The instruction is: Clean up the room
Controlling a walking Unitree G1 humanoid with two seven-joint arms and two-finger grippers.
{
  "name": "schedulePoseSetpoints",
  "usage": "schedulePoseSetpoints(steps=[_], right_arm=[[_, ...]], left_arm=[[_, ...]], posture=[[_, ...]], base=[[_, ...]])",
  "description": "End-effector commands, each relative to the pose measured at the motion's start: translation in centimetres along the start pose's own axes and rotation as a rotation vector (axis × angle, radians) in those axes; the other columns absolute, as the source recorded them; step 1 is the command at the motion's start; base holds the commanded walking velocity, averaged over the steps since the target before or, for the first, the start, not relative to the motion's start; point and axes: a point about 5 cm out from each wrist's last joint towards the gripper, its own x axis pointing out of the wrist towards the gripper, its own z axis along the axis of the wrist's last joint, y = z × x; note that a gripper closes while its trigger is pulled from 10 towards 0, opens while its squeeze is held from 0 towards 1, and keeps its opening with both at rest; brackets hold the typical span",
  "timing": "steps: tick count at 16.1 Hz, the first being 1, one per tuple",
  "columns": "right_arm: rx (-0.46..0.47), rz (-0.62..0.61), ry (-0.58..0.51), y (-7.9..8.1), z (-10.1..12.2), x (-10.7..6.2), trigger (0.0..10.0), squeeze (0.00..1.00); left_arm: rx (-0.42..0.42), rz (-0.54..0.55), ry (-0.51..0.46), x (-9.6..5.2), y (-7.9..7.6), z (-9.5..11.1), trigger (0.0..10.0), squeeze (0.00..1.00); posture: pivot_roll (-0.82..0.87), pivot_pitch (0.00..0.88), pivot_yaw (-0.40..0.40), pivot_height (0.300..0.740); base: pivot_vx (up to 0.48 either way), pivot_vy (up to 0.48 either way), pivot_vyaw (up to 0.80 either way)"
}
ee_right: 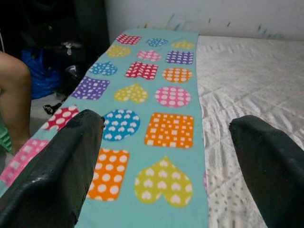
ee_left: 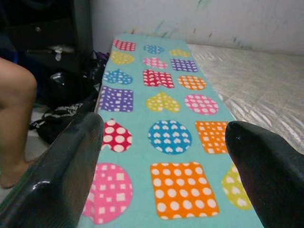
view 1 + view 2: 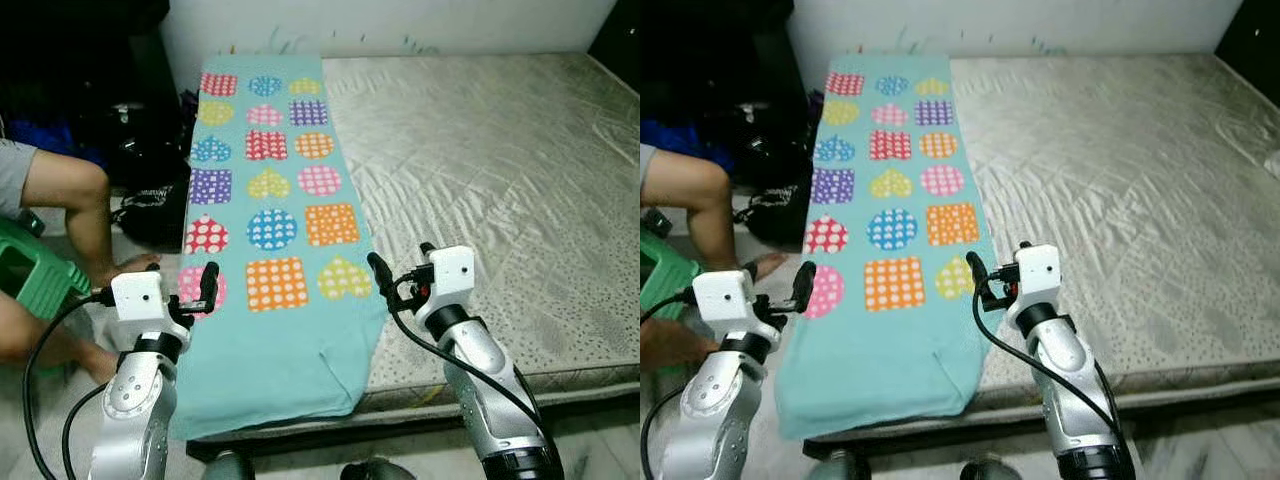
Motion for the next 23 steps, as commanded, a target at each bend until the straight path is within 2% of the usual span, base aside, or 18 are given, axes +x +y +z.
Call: schedulePoseSetpoints(steps=[1,4,16,20,22,23], right_arm=[[0.008,-0.009,0.008,-0.26,-0.06,-0.12,10.0,0.0],[0.005,-0.011,0.009,-0.37,-0.06,-0.12,10.0,0.0],[-0.018,0.018,0.011,-0.03,-0.31,-0.02,10.0,0.0],[-0.026,0.026,0.014,0.19,-0.43,-0.02,10.0,0.0],[0.016,0.009,0.025,0.13,-0.69,-0.05,10.0,0.0],[0.004,0.009,0.026,0.13,-0.71,-0.05,10.0,0.0]], left_arm=[[0.012,0.01,0.015,-0.08,-0.05,-0.19,10.0,0.0],[0.001,0.02,0.018,-0.13,0.03,-0.13,10.0,0.0],[-0.016,-0.008,-0.001,0.42,-0.44,0.4,10.0,0.0],[-0.024,-0.019,0.001,0.4,-0.71,0.39,10.0,0.0],[-0.026,-0.024,0.001,0.49,-0.79,0.4,10.0,0.0],[-0.026,-0.025,0.001,0.51,-0.81,0.41,10.0,0.0]], posture=[[-0.05,0.196,-0.03,0.625],[-0.04,0.189,-0.025,0.585],[-0.04,0.178,-0.02,0.585],[-0.04,0.186,-0.021,0.585],[-0.04,0.189,-0.022,0.585],[-0.04,0.189,-0.022,0.585]], base=[[0.0,0.0,0.0],[0.0,0.0,0.0],[0.0,0.0,0.0],[0.0,0.0,0.74],[0.0,0.0,0.0],[0.0,0.0,0.0]])
